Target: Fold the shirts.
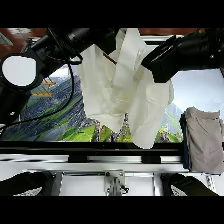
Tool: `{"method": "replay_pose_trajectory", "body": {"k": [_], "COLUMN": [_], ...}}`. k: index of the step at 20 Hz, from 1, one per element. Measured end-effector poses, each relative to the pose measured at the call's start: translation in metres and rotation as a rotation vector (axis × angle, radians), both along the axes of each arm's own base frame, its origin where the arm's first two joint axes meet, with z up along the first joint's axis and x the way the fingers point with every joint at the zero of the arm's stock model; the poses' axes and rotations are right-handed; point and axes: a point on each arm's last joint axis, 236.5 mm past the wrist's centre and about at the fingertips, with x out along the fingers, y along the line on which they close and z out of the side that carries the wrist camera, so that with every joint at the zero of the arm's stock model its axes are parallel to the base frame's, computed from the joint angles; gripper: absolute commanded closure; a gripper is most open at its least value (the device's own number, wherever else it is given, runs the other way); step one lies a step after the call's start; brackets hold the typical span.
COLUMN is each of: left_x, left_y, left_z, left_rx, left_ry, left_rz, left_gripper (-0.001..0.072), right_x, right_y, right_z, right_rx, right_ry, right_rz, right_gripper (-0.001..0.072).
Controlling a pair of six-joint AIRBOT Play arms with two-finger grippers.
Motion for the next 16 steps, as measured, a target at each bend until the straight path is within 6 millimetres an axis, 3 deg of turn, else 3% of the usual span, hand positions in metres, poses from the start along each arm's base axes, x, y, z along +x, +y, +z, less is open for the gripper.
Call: {"method": "replay_pose_trajectory", "body": {"k": [3,4,5,6,8,9,10,14,16], "left_x": [0.003,0.004,0.005,0.007,0.009,0.009,0.009,0.007,0.007], "left_y": [-0.003,-0.002,-0.001,0.002,0.009,0.012,0.014,0.019,0.021], "left_z": [-0.003,-0.002,0.000,0.003,0.015,0.021,0.025,0.038,0.041], "left_rx": [-0.003,-0.008,-0.014,-0.020,-0.041,-0.041,-0.038,-0.029,-0.027], "left_ry": [0.003,0.001,-0.004,-0.010,-0.030,-0.048,-0.066,-0.102,-0.111], "left_rz": [0.006,0.011,0.018,0.027,0.046,0.053,0.058,0.062,0.065], "left_gripper": [0.0654,0.0654,0.0655,0.0655,0.0655,0.0655,0.0655,0.0632,0.0339], "right_x": [0.001,0.001,0.001,0.000,0.000,0.001,0.000,-0.001,-0.001], "right_y": [-0.001,-0.001,0.000,0.002,0.001,0.000,0.001,0.001,0.000], "right_z": [-0.001,0.000,0.001,0.003,0.002,0.002,0.002,0.001,0.002], "right_rx": [-0.007,-0.006,-0.001,0.008,0.002,0.000,-0.001,-0.007,-0.019], "right_ry": [-0.002,-0.004,-0.010,-0.014,-0.014,-0.015,-0.013,-0.016,-0.030], "right_rz": [-0.001,-0.001,0.002,0.008,0.008,0.005,0.008,0.020,0.027], "right_gripper": [0.0609,0.0504,0.0348,0.0341,0.0342,0.0456,0.0626,0.0634,0.0635]}}
